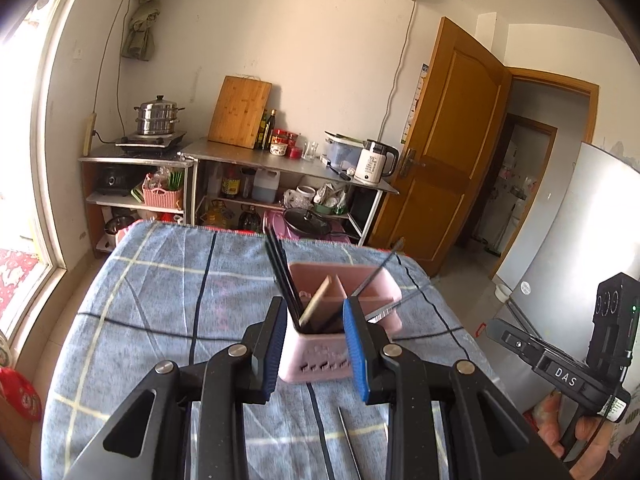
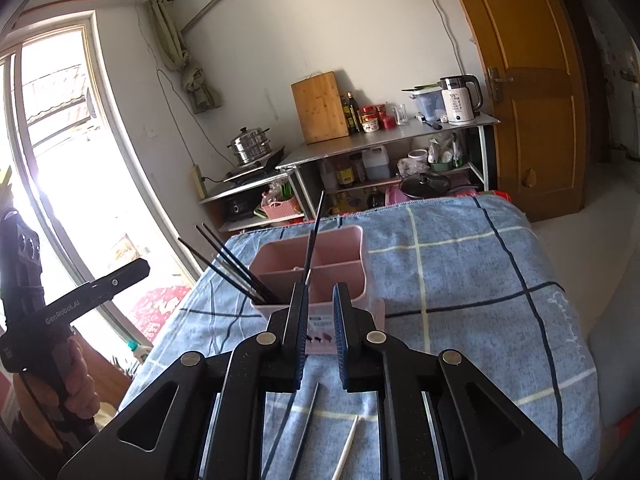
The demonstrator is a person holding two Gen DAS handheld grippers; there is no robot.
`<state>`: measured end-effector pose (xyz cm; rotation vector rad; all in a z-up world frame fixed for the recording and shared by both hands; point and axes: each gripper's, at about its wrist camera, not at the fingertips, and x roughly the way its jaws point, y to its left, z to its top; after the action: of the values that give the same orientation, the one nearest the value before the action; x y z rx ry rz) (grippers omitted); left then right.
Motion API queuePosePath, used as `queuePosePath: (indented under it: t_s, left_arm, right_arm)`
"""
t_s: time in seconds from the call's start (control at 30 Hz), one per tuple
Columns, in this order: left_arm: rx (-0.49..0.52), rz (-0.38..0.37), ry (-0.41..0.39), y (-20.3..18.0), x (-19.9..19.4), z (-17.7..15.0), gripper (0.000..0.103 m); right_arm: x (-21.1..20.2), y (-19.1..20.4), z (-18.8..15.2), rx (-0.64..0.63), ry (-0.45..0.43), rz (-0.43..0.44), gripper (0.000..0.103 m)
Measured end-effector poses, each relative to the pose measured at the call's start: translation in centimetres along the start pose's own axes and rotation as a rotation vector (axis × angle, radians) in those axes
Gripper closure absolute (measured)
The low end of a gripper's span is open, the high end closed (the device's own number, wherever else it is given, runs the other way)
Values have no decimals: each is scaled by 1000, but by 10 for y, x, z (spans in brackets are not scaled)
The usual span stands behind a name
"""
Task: Organize utensils
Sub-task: 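Move both open tools back toward the remaining chopsticks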
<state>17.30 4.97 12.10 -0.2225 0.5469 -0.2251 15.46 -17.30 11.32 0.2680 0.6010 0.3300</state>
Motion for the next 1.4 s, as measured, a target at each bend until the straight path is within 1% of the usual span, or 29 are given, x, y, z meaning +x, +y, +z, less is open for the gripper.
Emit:
queuePosePath:
  t_s: [0.3, 0.47, 0.6, 0.77, 1.0, 1.4]
  left_arm:
    - [-1, -9, 105, -4, 0, -75, 74]
    - [-11, -6, 155, -5, 3, -105, 74]
    - [-24, -5, 187, -5, 7, -123, 74]
    - [-30, -12, 215, -8, 11, -137, 74]
    - [-40, -19, 239, -7, 18, -143, 74]
    - [-73, -25, 283, 2, 34, -153, 74]
  right_arm:
    - [-7, -12, -56, 33, 78, -10, 90]
    - [-5, -16, -82, 46, 127, -14, 90]
    - [-5, -17, -94, 56, 150, -13, 90]
    - [-1, -17, -105, 52, 179, -19, 90]
    - [11, -17, -117, 52, 221, -23, 90]
    - [54, -14, -139, 30, 339, -55, 90]
